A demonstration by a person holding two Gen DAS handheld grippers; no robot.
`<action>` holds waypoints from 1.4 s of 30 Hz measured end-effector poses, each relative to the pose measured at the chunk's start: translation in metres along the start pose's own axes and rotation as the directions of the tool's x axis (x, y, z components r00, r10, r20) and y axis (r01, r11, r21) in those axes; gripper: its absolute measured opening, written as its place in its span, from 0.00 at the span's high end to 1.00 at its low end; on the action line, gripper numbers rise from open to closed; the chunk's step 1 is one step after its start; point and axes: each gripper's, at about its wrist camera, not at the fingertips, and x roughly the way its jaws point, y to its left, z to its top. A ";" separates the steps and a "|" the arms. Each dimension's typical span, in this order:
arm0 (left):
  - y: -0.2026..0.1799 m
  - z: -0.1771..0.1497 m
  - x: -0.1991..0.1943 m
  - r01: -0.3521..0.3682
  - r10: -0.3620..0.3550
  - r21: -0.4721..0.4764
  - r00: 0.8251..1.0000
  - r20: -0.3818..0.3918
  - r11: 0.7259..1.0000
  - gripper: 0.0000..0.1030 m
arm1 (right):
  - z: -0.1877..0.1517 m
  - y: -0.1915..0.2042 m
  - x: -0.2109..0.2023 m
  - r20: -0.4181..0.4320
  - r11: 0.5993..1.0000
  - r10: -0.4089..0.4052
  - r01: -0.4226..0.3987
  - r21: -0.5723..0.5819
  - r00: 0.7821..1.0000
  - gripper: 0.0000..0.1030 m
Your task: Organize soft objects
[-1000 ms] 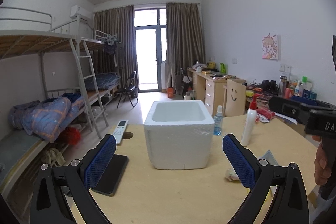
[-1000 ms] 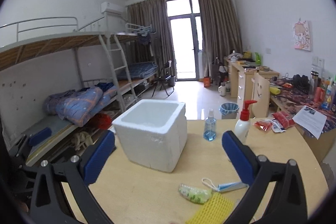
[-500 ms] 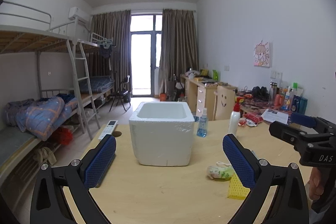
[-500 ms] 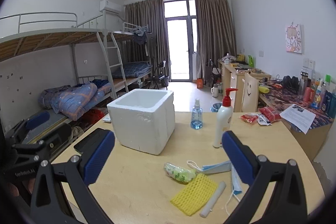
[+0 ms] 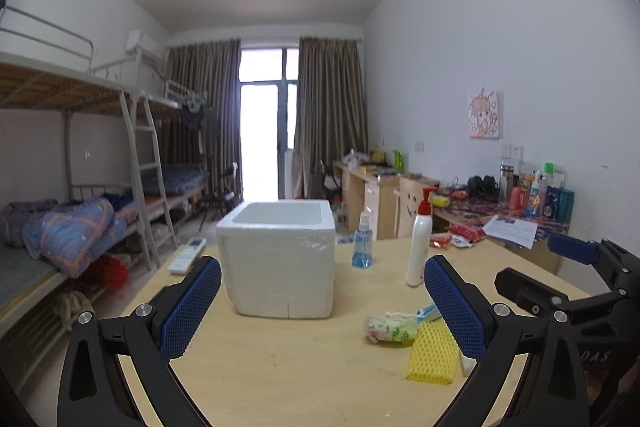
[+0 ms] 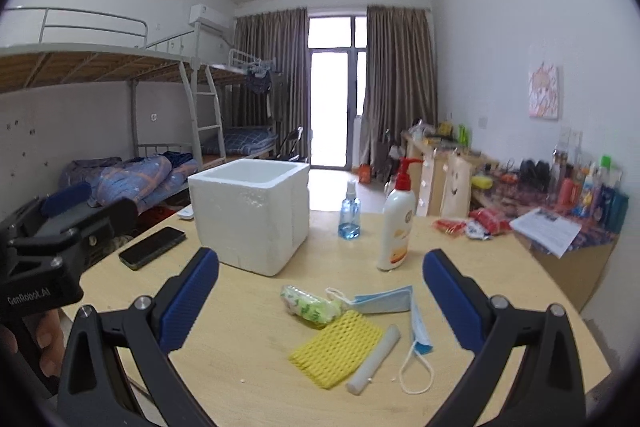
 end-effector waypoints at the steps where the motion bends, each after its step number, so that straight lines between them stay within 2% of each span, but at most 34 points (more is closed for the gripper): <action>1: -0.002 -0.003 -0.003 -0.012 0.012 0.006 1.000 0.027 1.000 0.01 | -0.005 0.001 -0.003 0.016 1.000 -0.009 0.009 -0.004 1.000 0.00; 5: -0.005 -0.012 -0.006 -0.048 0.047 0.006 0.995 0.086 0.999 0.01 | -0.017 -0.001 -0.007 0.044 0.999 -0.032 0.032 -0.013 0.999 0.00; 10: -0.003 -0.030 -0.005 -0.071 0.072 -0.009 0.991 0.114 0.997 0.01 | -0.034 -0.009 -0.006 0.058 0.998 -0.070 0.070 -0.003 0.996 0.00; 13: -0.005 -0.042 -0.001 -0.074 0.076 -0.015 0.990 0.118 0.997 0.01 | -0.045 -0.016 -0.003 0.032 0.996 -0.081 0.080 0.025 0.996 0.00; 18: -0.007 -0.058 0.007 -0.037 0.039 -0.041 0.997 0.072 0.998 0.01 | -0.062 -0.030 0.003 -0.012 0.994 -0.088 0.089 0.063 0.996 0.00; 25: -0.026 -0.073 0.028 0.018 -0.019 -0.009 1.000 -0.023 1.000 0.01 | -0.080 -0.045 0.013 -0.098 0.993 -0.079 0.088 0.084 0.992 0.00; 32: -0.051 -0.081 0.053 0.111 -0.105 0.042 0.986 -0.133 0.993 0.01 | -0.086 -0.059 0.021 -0.150 0.993 -0.061 0.075 0.093 0.987 0.00; 37: -0.062 -0.079 0.063 0.144 -0.134 0.058 0.980 -0.150 0.988 0.01 | -0.086 -0.067 0.029 -0.169 0.995 -0.056 0.070 0.075 0.984 0.00; 42: -0.069 -0.073 0.081 0.174 -0.158 0.064 0.966 -0.204 0.983 0.01 | -0.081 -0.081 0.038 -0.185 0.994 -0.053 0.069 0.081 0.981 0.00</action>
